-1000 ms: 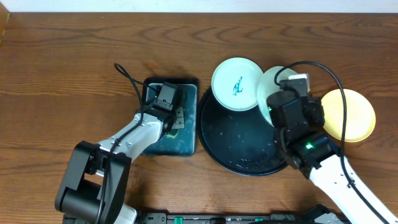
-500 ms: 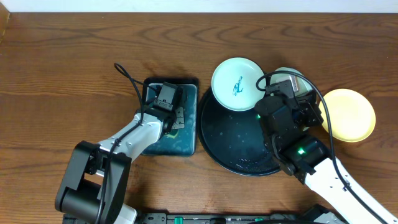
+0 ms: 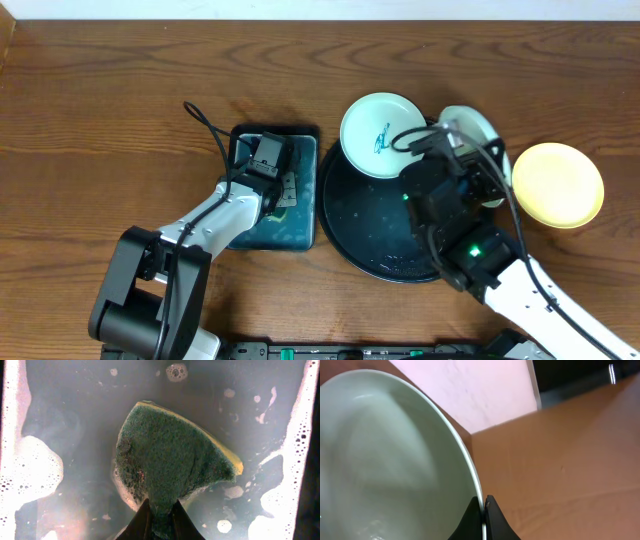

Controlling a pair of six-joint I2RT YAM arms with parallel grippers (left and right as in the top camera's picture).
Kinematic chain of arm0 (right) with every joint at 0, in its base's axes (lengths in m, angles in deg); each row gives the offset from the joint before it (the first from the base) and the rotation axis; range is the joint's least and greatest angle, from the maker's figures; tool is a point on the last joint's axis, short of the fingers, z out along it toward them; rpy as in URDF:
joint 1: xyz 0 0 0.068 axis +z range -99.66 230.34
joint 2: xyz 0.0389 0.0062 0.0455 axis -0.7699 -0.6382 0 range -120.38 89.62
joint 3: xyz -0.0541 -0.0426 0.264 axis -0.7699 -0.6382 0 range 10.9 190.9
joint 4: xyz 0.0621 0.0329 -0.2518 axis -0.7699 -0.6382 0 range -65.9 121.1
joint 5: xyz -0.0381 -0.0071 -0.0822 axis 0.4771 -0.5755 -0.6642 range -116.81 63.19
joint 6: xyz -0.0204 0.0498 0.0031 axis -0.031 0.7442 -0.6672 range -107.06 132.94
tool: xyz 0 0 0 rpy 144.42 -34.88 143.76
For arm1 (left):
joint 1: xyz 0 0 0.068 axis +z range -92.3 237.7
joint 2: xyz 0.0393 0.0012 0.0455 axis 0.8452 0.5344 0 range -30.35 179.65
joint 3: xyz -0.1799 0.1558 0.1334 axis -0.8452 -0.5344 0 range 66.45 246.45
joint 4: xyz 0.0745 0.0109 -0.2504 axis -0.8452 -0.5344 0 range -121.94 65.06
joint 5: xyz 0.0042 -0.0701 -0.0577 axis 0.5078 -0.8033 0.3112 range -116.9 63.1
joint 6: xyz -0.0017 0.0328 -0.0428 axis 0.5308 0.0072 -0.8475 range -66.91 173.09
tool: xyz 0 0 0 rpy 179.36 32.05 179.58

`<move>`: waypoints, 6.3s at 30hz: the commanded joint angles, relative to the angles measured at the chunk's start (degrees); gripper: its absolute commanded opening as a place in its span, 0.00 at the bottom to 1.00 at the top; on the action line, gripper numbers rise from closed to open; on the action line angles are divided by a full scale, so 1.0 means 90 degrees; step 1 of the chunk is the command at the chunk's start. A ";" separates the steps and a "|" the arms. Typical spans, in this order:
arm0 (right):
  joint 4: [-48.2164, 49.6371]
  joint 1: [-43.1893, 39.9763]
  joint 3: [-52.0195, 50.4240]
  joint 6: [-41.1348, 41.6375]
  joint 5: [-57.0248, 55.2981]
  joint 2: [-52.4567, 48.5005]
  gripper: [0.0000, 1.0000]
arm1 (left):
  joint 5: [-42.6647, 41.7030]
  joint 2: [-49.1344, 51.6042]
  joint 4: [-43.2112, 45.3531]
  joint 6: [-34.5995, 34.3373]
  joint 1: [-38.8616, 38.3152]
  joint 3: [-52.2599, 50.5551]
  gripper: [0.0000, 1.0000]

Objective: Clean dirty plates on tray and stack at the side
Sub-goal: 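Move the white plate toward the yellow plate with the right gripper, then lower the white plate onto the yellow plate and release, right gripper, then reach the right gripper to the remaining white plate and grip its rim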

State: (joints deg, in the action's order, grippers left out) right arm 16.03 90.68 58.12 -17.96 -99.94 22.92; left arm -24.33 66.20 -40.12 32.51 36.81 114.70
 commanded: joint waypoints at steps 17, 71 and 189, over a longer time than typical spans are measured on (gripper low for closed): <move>0.0566 0.0279 0.0163 -0.0719 -0.0345 0.0005 0.01 | -0.0068 0.0335 -0.0061 0.0034 -0.0002 -0.0129 0.07; -0.1554 -0.8094 0.0158 0.7429 0.7735 -0.1955 0.01 | -0.0068 0.0335 -0.0112 0.0034 -0.0002 -0.0129 0.07; -0.2006 -0.3113 0.0571 0.5076 0.9058 -0.3927 0.11 | -0.0068 0.0335 -0.0187 0.0010 -0.0002 -0.0129 0.07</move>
State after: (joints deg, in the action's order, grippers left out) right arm -3.20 61.89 65.84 27.72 -18.06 -10.98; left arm -24.36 66.20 -40.38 32.49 36.81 114.79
